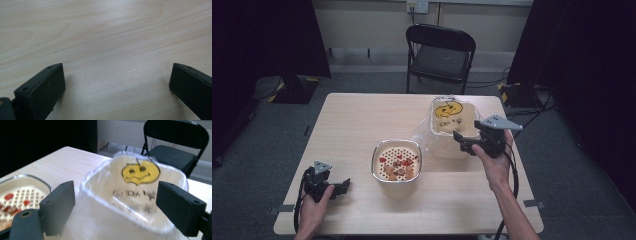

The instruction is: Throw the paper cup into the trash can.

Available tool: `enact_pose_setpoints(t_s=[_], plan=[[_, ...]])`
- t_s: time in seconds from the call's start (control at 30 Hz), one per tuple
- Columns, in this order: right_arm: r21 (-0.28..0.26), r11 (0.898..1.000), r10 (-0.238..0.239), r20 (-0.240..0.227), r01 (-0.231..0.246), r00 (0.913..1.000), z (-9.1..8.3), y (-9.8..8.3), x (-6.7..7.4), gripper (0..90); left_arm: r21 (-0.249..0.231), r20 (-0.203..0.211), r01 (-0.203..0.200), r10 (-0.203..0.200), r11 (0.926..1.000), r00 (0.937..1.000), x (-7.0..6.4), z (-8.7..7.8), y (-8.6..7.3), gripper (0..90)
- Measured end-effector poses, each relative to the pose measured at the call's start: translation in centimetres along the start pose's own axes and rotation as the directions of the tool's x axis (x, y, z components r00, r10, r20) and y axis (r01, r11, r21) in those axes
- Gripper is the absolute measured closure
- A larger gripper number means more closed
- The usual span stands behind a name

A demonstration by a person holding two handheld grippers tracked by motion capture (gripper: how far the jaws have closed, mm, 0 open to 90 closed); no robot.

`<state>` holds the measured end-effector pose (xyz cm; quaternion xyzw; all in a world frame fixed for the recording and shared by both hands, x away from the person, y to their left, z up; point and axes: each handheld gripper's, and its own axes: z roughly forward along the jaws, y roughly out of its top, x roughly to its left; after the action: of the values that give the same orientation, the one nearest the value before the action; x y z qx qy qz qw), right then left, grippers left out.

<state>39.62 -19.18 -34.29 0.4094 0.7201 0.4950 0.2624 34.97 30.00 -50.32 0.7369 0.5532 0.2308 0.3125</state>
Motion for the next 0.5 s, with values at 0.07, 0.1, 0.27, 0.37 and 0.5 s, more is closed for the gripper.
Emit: enact_pose_setpoints(t_s=[0.07,0.1,0.27,0.37,0.5], plan=[[0.002,1.0,0.0,0.006,0.0,1.0,-0.7,-0.9,0.2,15.1,0.0,-0.001,-0.001,0.001,1.0,1.0,0.0,0.0,0.0,0.0],[0.005,1.0,0.007,0.003,-0.007,1.0,-1.0,-1.3,0.2,15.1,0.0,0.0,-0.001,0.001,1.0,1.0,0.0,0.0,0.0,0.0],[0.037,0.999,0.025,-0.01,-0.024,0.9997,-2.0,-3.6,0.1,14.5,0.0,0.0,0.001,-0.001,1.0,1.0,0.0,0.0,0.0,0.0],[0.054,0.998,0.022,-0.013,-0.022,0.9997,-2.5,-5.0,0.3,14.4,0.0,-0.001,-0.001,0.001,1.0,1.0,0.0,0.0,0.0,0.0],[0.085,0.996,0.028,-0.013,-0.026,0.9995,-2.6,-6.8,0.4,14.4,0.0,0.0,0.0,0.0,1.0,1.0,0.0,0.0,0.0,0.0]])
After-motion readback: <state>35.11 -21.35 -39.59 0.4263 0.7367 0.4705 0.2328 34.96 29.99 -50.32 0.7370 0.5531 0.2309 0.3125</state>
